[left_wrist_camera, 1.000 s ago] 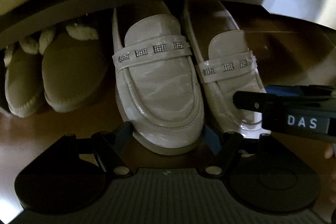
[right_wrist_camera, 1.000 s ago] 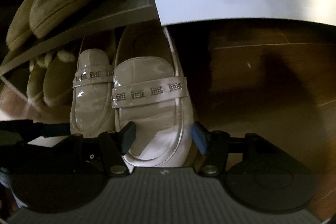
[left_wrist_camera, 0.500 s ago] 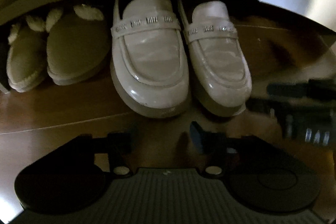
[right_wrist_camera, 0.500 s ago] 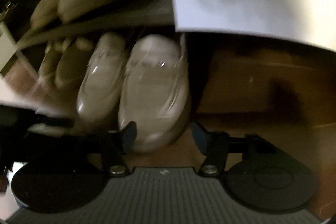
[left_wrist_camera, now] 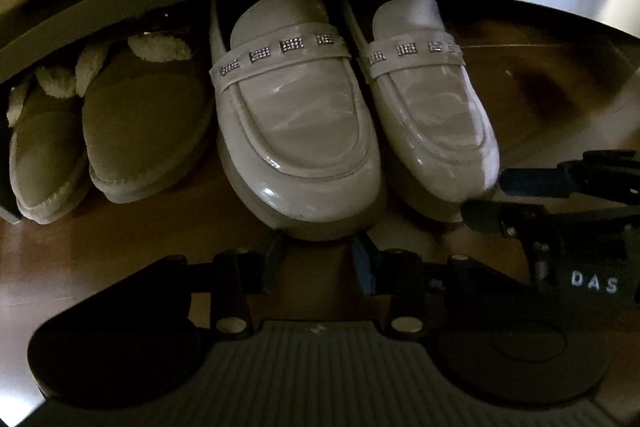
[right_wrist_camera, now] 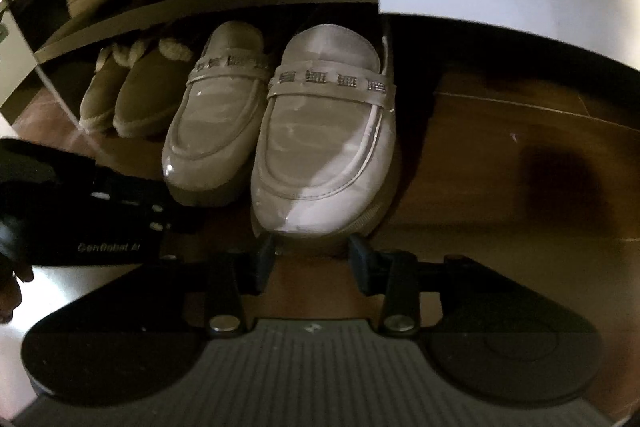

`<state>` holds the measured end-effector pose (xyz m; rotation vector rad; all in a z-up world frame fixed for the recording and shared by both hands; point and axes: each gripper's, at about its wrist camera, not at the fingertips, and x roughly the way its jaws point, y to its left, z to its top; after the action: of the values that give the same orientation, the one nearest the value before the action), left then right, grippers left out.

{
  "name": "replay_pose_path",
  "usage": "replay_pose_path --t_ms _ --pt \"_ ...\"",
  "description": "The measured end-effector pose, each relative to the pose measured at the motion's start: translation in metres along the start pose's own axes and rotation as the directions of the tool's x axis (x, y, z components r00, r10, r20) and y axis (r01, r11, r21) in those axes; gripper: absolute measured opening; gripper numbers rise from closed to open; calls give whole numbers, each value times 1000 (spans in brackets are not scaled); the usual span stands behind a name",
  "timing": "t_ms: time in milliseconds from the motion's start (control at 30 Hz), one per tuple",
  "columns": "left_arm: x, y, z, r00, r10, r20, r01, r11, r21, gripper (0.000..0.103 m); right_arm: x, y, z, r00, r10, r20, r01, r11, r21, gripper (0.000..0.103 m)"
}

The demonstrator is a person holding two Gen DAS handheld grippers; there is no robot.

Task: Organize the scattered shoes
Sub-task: 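Push the loafers into the bottom compartment beside the fleece slippers, then open the right gripper to release the loafers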

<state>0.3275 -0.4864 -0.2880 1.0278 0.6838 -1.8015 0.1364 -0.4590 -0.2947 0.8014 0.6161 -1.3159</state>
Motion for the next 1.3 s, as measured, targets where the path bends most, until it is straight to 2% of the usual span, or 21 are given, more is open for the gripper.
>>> replay_pose_path --t_ms 367,833,1100,1300 --pt "14 2 9 1000 11 16 -11 1000 26 45 17 -6 13 1000 -7 19 7 1000 11 37" --pt "29 13 14 999 11 32 -10 1000 -10 45 6 -1 15 999 -18 30 18 1000 -8 39" --pt "33 19 9 999 11 39 -10 999 -34 45 13 -4 18 999 -22 46 23 999 -27 39" --pt "32 7 18 999 15 37 -14 999 -41 45 15 -2 19 998 -31 53 33 999 -42 39"
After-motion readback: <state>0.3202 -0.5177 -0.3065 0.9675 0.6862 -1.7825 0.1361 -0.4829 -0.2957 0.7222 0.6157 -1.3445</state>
